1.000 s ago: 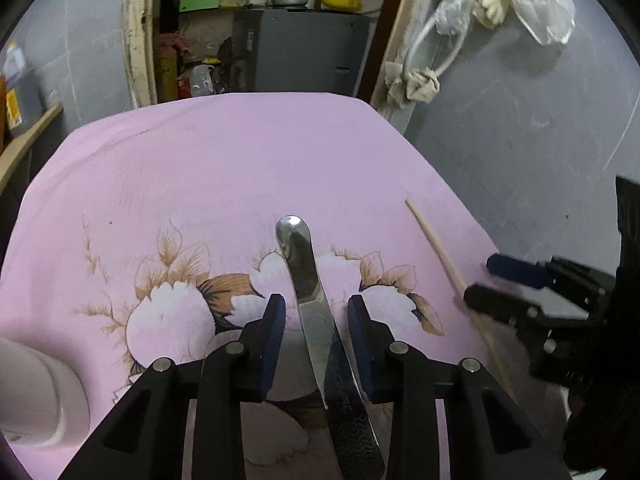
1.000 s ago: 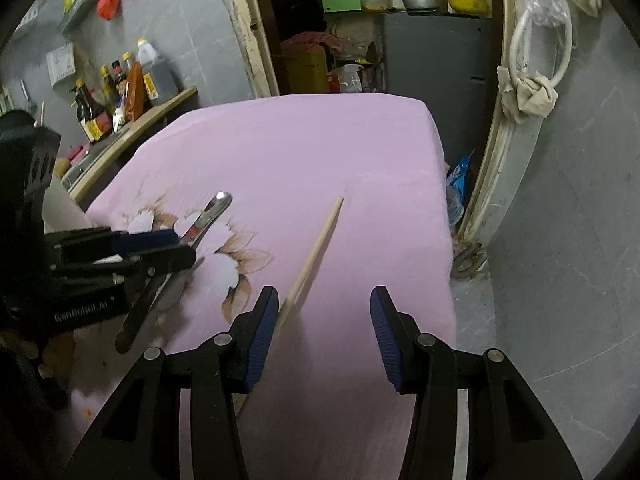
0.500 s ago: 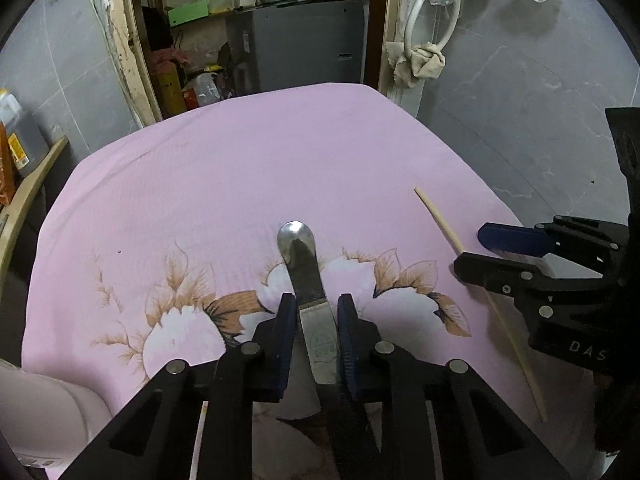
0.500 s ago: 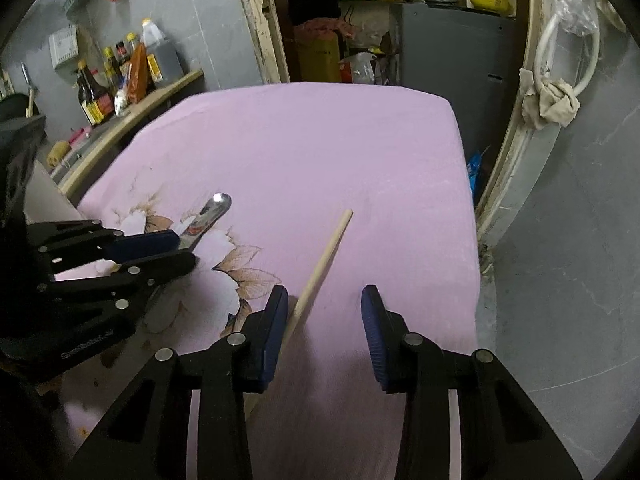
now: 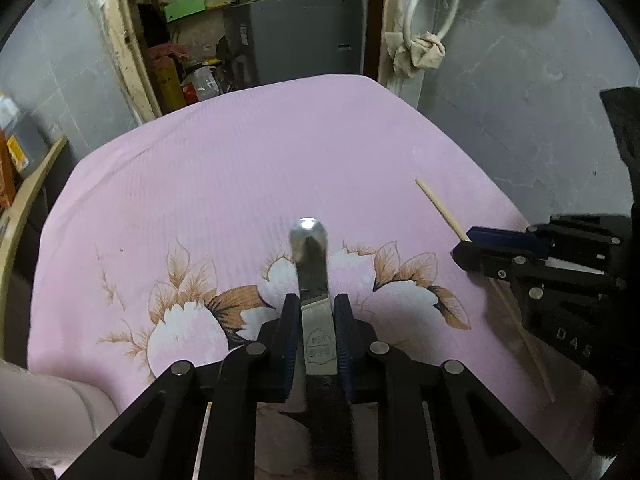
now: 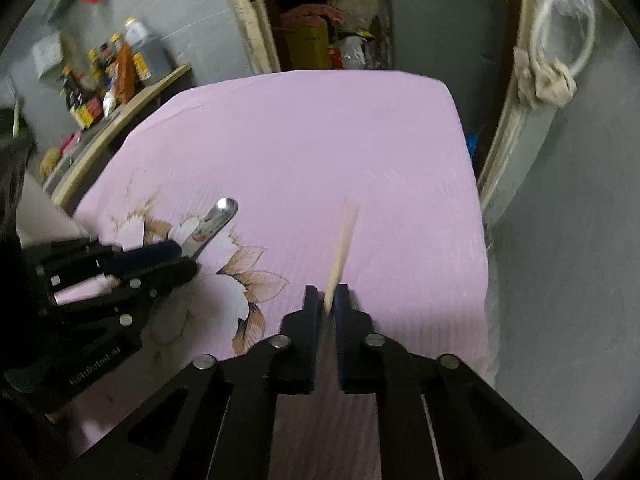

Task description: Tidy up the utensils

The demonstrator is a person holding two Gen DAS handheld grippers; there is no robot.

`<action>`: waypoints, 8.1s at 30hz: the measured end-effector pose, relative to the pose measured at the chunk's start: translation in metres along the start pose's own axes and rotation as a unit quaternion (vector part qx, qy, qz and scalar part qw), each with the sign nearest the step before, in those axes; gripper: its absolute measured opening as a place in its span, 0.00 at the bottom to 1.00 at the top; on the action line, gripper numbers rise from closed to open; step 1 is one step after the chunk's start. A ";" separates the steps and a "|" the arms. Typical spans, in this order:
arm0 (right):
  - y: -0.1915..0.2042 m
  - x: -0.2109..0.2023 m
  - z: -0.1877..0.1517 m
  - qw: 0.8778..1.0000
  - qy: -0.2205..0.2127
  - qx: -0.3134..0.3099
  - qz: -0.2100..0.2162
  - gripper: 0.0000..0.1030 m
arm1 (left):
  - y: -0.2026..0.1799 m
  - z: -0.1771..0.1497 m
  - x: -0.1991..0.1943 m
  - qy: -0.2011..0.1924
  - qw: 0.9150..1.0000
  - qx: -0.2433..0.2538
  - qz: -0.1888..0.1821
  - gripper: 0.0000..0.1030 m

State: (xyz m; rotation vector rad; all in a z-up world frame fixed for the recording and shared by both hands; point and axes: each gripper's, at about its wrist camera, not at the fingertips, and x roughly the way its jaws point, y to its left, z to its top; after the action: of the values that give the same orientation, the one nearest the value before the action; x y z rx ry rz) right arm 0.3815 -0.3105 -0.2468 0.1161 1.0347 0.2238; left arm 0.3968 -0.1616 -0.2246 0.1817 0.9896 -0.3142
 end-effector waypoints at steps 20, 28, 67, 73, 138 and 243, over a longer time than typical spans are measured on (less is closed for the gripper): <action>0.070 -0.124 0.000 0.945 -0.292 0.034 0.145 0.04 | 0.061 -0.020 -0.143 -0.230 0.964 -0.135 -0.020 0.15; 0.151 -0.163 0.024 0.923 -0.355 -0.013 0.150 0.04 | 0.110 -0.030 -0.218 -0.303 0.941 -0.151 0.013 0.15; 0.263 -0.067 0.023 0.862 -0.479 0.120 0.117 0.04 | 0.300 -0.098 -0.206 -0.426 0.833 -0.351 0.029 0.15; 0.264 -0.060 0.017 0.869 -0.473 0.112 0.098 0.04 | 0.295 -0.100 -0.197 -0.417 0.840 -0.347 0.032 0.15; 0.245 -0.154 -0.041 0.918 -0.394 0.038 0.020 0.49 | 0.221 -0.114 -0.256 -0.360 0.900 -0.240 0.060 0.56; 0.180 -0.360 -0.227 0.955 -0.294 -0.011 -0.041 0.98 | 0.052 -0.261 -0.389 -0.271 0.944 -0.159 0.095 0.98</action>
State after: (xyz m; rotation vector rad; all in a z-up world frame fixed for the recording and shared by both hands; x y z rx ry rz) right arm -0.0139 -0.2241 -0.0241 0.1112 0.4423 0.1127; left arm 0.0107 0.0321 -0.0373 -0.1042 0.4583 -0.0155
